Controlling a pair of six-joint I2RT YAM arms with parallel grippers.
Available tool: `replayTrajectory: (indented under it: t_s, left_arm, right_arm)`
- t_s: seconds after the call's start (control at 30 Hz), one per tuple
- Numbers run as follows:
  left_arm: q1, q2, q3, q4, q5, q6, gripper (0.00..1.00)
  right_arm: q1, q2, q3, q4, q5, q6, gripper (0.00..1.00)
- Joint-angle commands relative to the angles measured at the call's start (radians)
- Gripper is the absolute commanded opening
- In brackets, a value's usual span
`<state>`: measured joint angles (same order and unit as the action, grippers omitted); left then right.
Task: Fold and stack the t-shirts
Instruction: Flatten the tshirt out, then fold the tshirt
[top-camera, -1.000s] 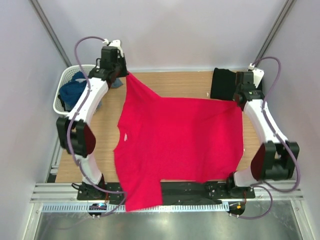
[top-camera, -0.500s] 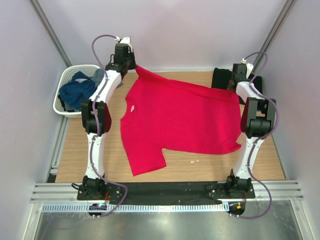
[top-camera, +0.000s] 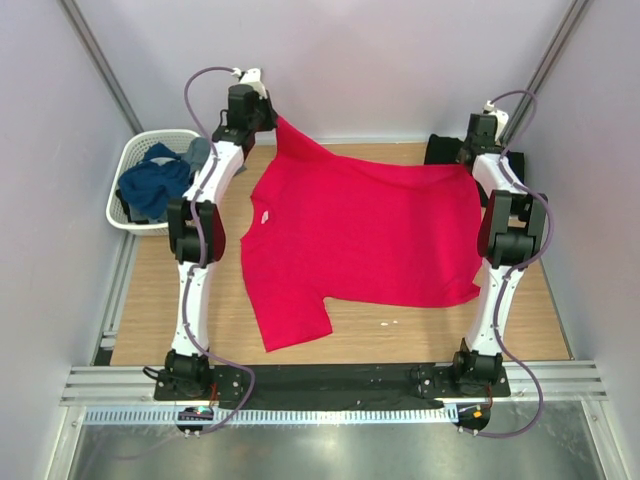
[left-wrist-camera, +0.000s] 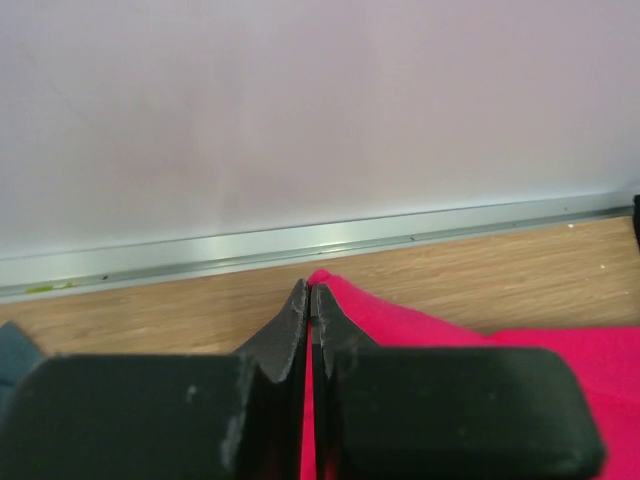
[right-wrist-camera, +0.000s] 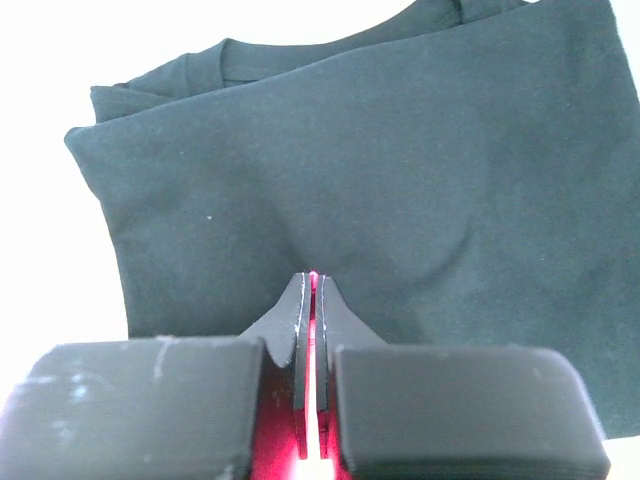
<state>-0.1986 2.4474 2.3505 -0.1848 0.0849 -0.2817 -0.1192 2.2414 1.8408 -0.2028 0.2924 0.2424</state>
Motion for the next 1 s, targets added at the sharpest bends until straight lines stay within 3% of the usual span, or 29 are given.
replayTrajectory:
  t_s: [0.0, 0.2, 0.33, 0.97]
  left_arm:
    - [0.002, 0.004, 0.033, 0.108, 0.101, -0.007, 0.00]
    - [0.002, -0.114, -0.078, 0.100, 0.144, 0.030, 0.00]
    - [0.001, -0.224, -0.242, 0.078, 0.165, 0.094, 0.00]
    - [0.001, -0.620, -0.712, -0.019, 0.151, 0.249, 0.00]
  right_arm:
    - [0.000, -0.008, 0.040, 0.052, -0.021, -0.009, 0.01]
    - [0.000, -0.051, 0.005, 0.029, -0.018, -0.005, 0.01]
    - [-0.005, -0.086, -0.043, 0.016, -0.015, -0.008, 0.01]
    - [-0.019, -0.233, -0.190, -0.032, -0.061, 0.001, 0.01]
